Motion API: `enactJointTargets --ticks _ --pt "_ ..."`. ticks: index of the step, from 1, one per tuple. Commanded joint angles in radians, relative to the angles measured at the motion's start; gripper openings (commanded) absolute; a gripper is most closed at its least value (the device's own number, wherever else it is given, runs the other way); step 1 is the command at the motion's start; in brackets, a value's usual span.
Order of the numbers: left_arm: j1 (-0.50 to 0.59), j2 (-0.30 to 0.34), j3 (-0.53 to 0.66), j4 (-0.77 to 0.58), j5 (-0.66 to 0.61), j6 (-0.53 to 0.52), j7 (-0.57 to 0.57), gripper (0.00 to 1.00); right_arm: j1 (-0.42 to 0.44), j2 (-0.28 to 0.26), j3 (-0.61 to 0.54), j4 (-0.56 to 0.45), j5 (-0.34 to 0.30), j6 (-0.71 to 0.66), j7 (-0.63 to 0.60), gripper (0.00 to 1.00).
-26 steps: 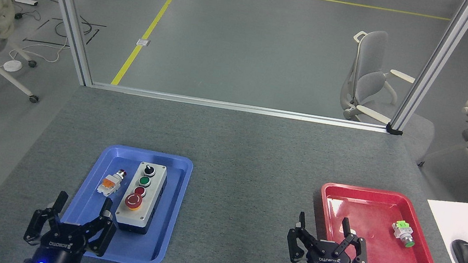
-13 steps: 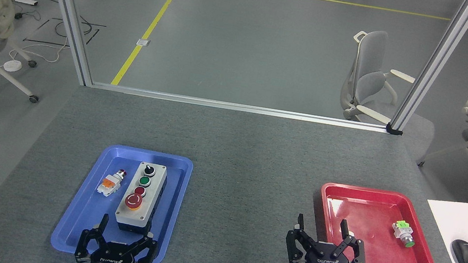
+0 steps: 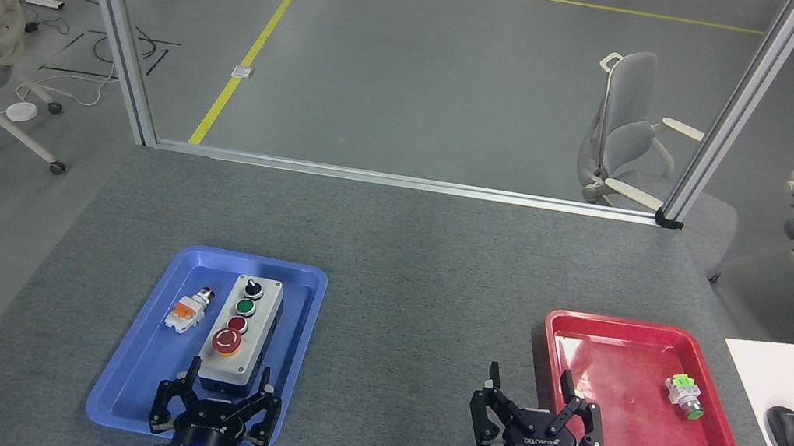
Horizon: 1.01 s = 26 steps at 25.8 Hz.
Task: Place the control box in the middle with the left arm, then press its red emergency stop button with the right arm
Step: 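Move the left gripper forward to the grey control box in the blue tray, then close the left gripper on the near end of the control box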
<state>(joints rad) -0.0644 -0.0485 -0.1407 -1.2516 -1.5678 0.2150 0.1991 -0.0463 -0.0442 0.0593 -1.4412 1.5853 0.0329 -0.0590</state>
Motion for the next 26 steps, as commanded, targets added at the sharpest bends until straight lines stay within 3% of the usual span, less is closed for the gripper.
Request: enactJointTargets --ticks 1,11,26 --pt "-0.028 -0.001 0.001 0.035 0.003 0.003 -0.001 0.99 -0.006 0.015 -0.001 0.002 0.004 0.005 0.004 0.99" --pt "-0.155 -0.002 0.004 0.218 0.029 0.004 -0.001 0.99 0.0 0.007 0.001 0.002 0.005 0.004 0.004 0.99" --pt "-0.161 0.035 0.013 0.233 0.045 0.004 0.006 0.99 0.016 0.003 -0.012 -0.002 -0.001 0.004 -0.001 0.99"
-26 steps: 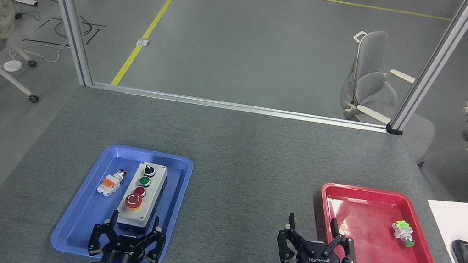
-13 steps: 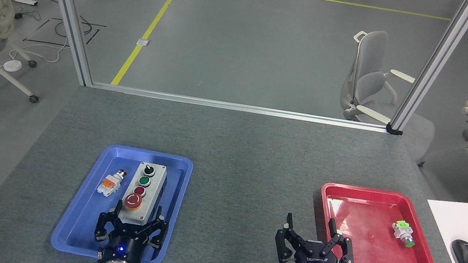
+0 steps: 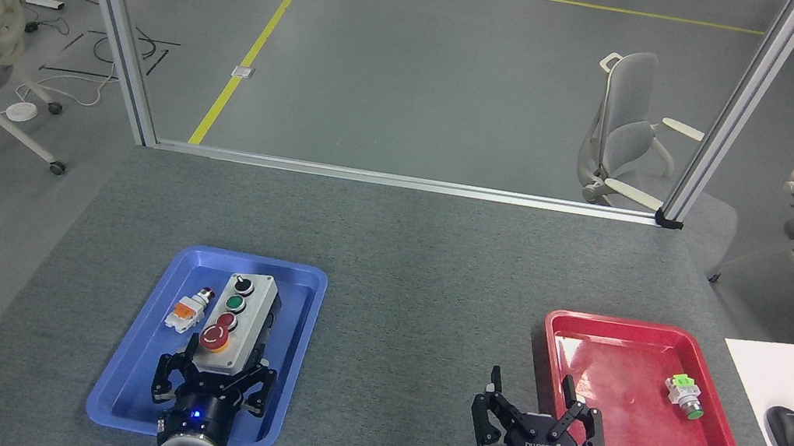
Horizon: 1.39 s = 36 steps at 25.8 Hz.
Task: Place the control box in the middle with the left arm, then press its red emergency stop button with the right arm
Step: 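Close the left gripper on the near end of the control box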
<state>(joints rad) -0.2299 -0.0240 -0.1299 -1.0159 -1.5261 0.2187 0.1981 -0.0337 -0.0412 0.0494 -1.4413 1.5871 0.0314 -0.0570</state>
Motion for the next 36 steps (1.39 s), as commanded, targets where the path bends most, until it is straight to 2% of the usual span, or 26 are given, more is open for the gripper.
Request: enactJointTargets --ticks 1,9,14,20,23,26,36 --pt "0.006 0.015 0.003 -0.009 0.004 0.001 0.009 0.99 0.006 0.0 -0.002 -0.007 -0.002 0.007 -0.003 0.99" --pt "0.035 0.045 0.022 -0.093 0.014 -0.005 0.003 0.99 0.017 0.003 -0.033 -0.011 -0.01 0.022 -0.001 0.99" --pt "0.037 0.045 0.022 -0.089 0.021 -0.012 0.004 0.99 0.024 0.004 -0.046 -0.011 -0.01 0.019 -0.001 0.99" --pt "0.029 0.042 0.018 -0.026 0.026 -0.032 0.012 0.99 0.031 0.001 -0.048 -0.011 -0.013 0.008 -0.003 0.99" --pt "0.024 0.035 0.015 0.003 0.026 -0.061 0.014 0.99 0.031 -0.009 -0.048 -0.01 -0.042 0.007 -0.003 0.99" --pt "0.015 0.029 0.01 0.036 0.027 -0.076 0.015 0.99 0.031 -0.013 -0.048 -0.01 -0.045 0.008 -0.003 0.99" --pt "-0.071 0.007 0.01 0.123 0.027 -0.078 0.012 0.99 0.035 0.001 -0.042 -0.011 -0.042 0.018 -0.003 0.99"
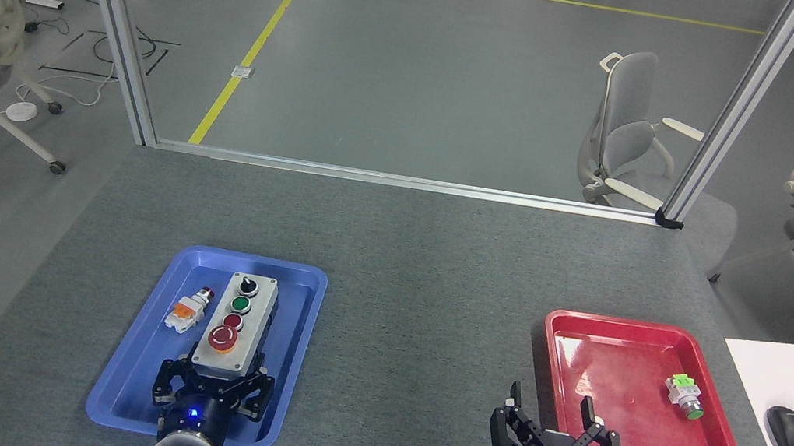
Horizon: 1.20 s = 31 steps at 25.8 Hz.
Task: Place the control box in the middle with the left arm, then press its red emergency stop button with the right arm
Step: 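Close the left gripper on the near end of the control box, then lift the control box with the left gripper and carry it toward the table middle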
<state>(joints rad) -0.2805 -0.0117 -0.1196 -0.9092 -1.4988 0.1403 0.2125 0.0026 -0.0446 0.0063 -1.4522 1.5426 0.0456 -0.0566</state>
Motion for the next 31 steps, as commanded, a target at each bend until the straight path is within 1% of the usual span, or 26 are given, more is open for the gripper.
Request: enactJointTargets --ticks 1,2,3,4,5,6,7,8,9,13,15,18,21,23,24,26,31 --pt "-0.025 -0.005 0.0 0.021 0.0 0.001 -0.002 0.99 -0.001 0.003 0.003 -0.001 0.004 0.005 -0.003 0.99" --pt "-0.026 -0.005 0.0 0.027 0.0 0.001 -0.002 0.98 0.001 0.0 0.006 -0.001 0.002 0.005 -0.005 0.99" --pt "-0.028 -0.005 0.0 0.03 0.0 0.001 -0.002 0.94 -0.001 -0.003 0.006 0.001 0.002 0.003 -0.006 0.99" --pt "-0.031 -0.002 0.0 0.032 0.0 -0.001 -0.002 0.86 -0.001 0.0 0.006 0.004 0.002 0.007 -0.014 0.99" --pt "-0.032 0.001 -0.002 0.033 -0.001 -0.011 -0.002 0.73 -0.001 0.005 0.006 0.003 0.002 0.008 -0.02 0.99" --pt "-0.031 0.007 -0.003 0.032 -0.001 -0.033 -0.005 0.57 0.002 0.006 0.007 0.003 0.004 0.014 -0.02 0.99" --pt "-0.031 0.013 -0.003 0.032 -0.003 -0.061 -0.007 0.33 0.005 0.009 0.009 0.003 0.004 0.028 -0.02 0.99" --pt "-0.031 0.013 -0.005 0.032 -0.003 -0.087 -0.005 0.03 0.01 0.015 0.012 0.003 0.005 0.048 -0.019 0.99" --pt "-0.031 0.016 -0.003 0.033 -0.001 -0.102 -0.005 0.0 0.011 0.016 0.014 0.003 0.007 0.062 -0.014 0.99" --pt "-0.039 0.025 -0.002 0.003 -0.006 -0.104 0.002 0.0 0.013 0.011 0.009 0.003 0.005 0.072 -0.012 0.99" --pt "-0.032 0.038 0.005 -0.069 -0.001 -0.114 0.001 0.0 0.014 0.014 0.011 0.001 0.007 0.074 -0.017 0.99" --pt "0.001 0.072 0.006 -0.212 0.025 -0.139 -0.001 0.0 0.014 0.011 0.009 0.001 0.004 0.071 -0.022 0.99" --pt "0.061 0.067 0.005 -0.344 0.043 -0.177 -0.005 0.0 0.014 0.003 0.009 0.001 0.002 0.063 -0.023 0.99" --pt "0.07 0.041 -0.025 -0.398 0.035 -0.166 -0.015 0.0 0.014 0.0 0.007 0.001 0.001 0.059 -0.025 0.99" --pt "0.066 0.007 -0.057 -0.404 0.026 -0.156 -0.018 0.0 0.013 -0.003 0.007 0.001 -0.001 0.057 -0.025 0.99" --pt "0.05 -0.048 -0.114 -0.398 0.014 -0.117 -0.038 0.0 0.005 -0.003 0.009 -0.002 0.001 0.046 -0.025 0.99" --pt "0.033 -0.123 -0.258 -0.343 -0.018 -0.05 -0.053 0.0 0.004 0.009 0.007 -0.036 -0.001 0.028 -0.057 0.99"
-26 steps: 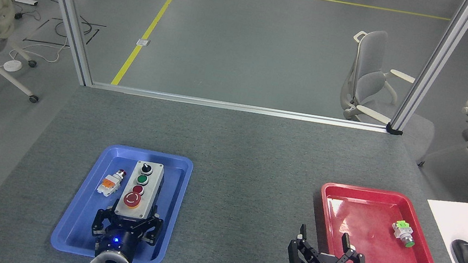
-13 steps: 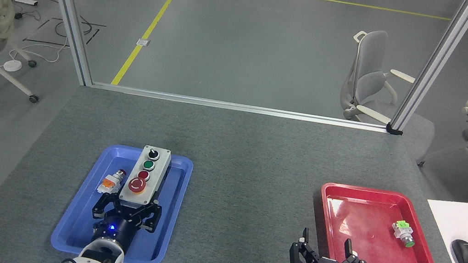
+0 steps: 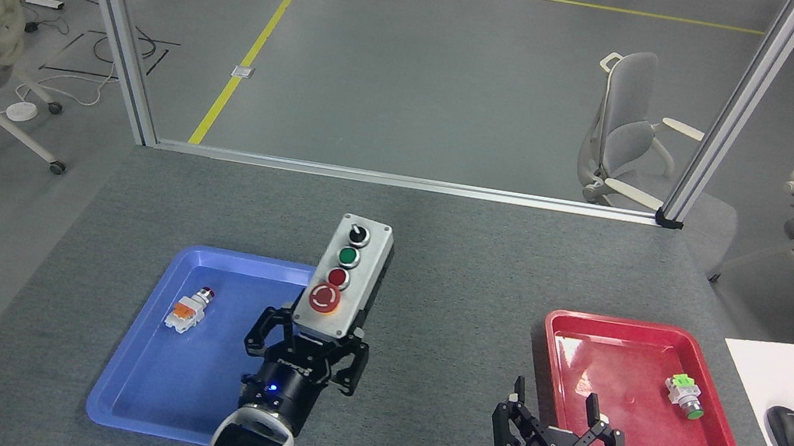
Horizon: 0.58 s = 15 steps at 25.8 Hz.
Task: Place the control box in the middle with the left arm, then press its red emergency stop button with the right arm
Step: 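Lift the control box with the left gripper and carry it toward the table middle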
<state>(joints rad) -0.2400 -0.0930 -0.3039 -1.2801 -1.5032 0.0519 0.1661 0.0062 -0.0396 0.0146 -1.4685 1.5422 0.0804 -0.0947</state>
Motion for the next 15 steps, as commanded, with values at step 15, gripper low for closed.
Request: enactJointTargets --ticks 15 --pt "-0.128 -0.047 -0.434 0.352 0.005 0.132 -0.039 0.0 0.011 -0.005 -0.002 -0.029 -0.001 -0.008 -0.023 0.99"
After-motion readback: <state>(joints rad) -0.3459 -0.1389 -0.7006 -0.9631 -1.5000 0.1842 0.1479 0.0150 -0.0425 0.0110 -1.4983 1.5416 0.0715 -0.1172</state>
